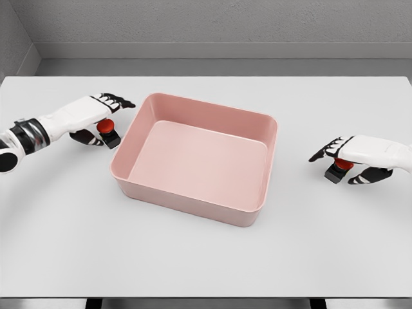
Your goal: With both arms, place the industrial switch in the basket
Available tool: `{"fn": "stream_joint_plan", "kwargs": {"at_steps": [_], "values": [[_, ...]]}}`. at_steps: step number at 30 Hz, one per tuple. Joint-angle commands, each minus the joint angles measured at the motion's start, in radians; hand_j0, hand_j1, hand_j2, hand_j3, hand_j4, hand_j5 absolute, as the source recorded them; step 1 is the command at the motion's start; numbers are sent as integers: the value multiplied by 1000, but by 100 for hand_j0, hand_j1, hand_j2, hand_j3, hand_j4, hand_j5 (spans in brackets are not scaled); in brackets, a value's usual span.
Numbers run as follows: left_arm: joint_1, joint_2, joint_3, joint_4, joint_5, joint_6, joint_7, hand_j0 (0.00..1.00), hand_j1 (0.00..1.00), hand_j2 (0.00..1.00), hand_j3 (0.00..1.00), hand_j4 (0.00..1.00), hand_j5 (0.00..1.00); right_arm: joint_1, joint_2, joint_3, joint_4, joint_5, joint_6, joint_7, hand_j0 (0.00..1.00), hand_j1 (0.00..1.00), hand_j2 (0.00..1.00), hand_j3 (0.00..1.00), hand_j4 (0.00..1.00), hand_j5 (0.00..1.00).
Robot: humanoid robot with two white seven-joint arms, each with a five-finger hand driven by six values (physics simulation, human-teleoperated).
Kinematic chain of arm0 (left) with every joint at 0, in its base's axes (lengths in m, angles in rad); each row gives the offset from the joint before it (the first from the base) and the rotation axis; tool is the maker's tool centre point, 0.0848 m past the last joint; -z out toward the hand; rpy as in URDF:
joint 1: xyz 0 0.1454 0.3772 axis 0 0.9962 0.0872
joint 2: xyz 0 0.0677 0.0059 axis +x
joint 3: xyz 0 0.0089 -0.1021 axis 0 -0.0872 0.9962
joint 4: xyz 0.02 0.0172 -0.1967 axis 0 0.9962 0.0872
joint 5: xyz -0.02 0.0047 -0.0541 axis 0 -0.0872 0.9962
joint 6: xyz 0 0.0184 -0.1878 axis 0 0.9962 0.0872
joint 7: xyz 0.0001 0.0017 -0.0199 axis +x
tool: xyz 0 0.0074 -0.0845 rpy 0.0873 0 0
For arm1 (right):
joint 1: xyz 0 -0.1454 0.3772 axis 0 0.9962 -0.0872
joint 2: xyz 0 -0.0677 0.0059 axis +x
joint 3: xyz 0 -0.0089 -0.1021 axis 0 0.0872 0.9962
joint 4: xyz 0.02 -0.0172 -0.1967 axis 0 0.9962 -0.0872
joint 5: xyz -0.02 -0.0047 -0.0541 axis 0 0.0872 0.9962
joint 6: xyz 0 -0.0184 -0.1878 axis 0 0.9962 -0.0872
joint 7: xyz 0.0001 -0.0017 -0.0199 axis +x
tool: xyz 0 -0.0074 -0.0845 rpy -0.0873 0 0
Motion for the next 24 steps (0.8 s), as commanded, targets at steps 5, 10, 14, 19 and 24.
{"fn": "stream_joint_plan", "kwargs": {"at_steps": [5, 10, 14, 19, 24], "values": [[3, 1, 15, -12, 7, -3, 1, 98, 98, 98, 98, 98, 98, 0, 12, 0, 7, 12, 2, 0, 86, 86, 86, 86, 86, 86], [14, 4, 17, -11, 5, -32, 0, 72, 72, 72, 72, 72, 72, 2, 15, 0, 21, 31, 2, 0, 83, 83, 83, 83, 83, 83], [18, 7, 29, -9, 5, -65, 0, 50, 50, 50, 50, 50, 50, 2, 22, 0, 35, 34, 2, 0, 78, 78, 78, 78, 78, 78], [21, 13, 49, -8, 7, -72, 0, 39, 39, 39, 39, 39, 39, 2, 25, 0, 39, 37, 2, 1, 70, 70, 70, 70, 70, 70], [49, 16, 107, -11, 7, -98, -2, 37, 37, 37, 37, 37, 37, 2, 27, 0, 47, 38, 2, 1, 64, 64, 64, 64, 64, 64]]}}
